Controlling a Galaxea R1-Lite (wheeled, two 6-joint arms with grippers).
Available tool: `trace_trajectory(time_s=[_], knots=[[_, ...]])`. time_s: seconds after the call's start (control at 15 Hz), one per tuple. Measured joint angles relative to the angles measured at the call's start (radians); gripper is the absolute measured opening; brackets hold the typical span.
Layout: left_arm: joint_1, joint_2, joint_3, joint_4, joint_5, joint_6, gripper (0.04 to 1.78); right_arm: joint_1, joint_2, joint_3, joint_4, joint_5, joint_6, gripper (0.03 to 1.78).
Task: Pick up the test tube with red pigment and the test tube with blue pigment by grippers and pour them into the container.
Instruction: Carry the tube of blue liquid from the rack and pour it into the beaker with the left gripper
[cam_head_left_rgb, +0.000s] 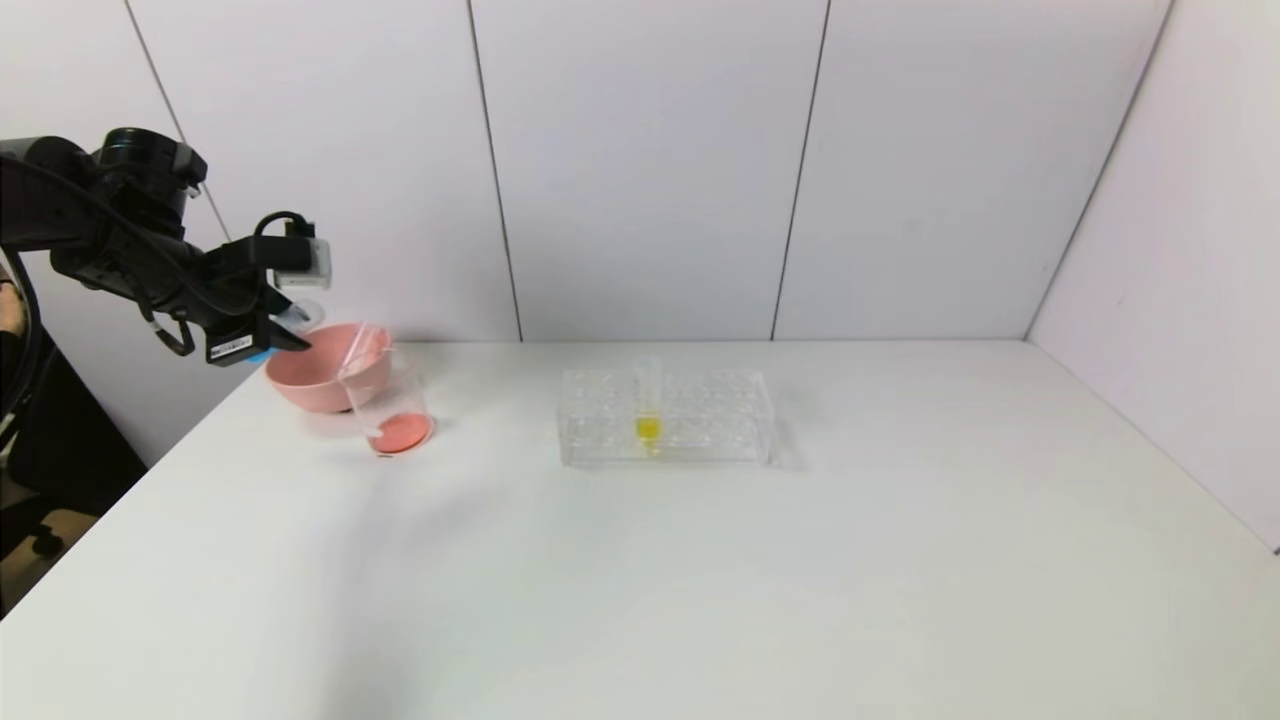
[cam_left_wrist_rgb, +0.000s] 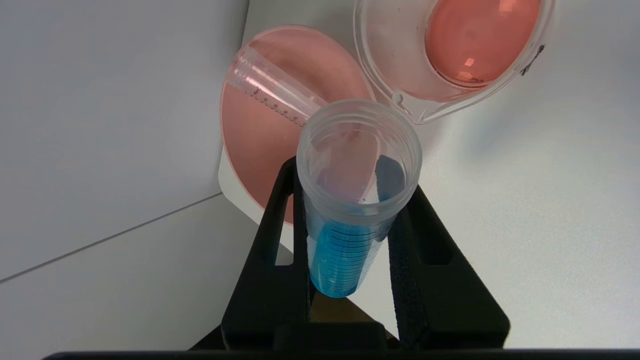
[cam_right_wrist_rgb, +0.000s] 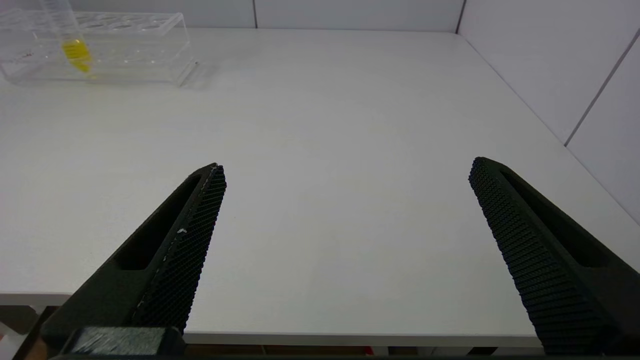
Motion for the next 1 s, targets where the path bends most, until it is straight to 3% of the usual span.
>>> trace_trajectory(time_s=[1.0], knots=[[-0.010,0.006,-0.007,0.002,0.011,0.004,0.46,0.000,0.000,0.000,0.000,0.000,0.000,1.78]])
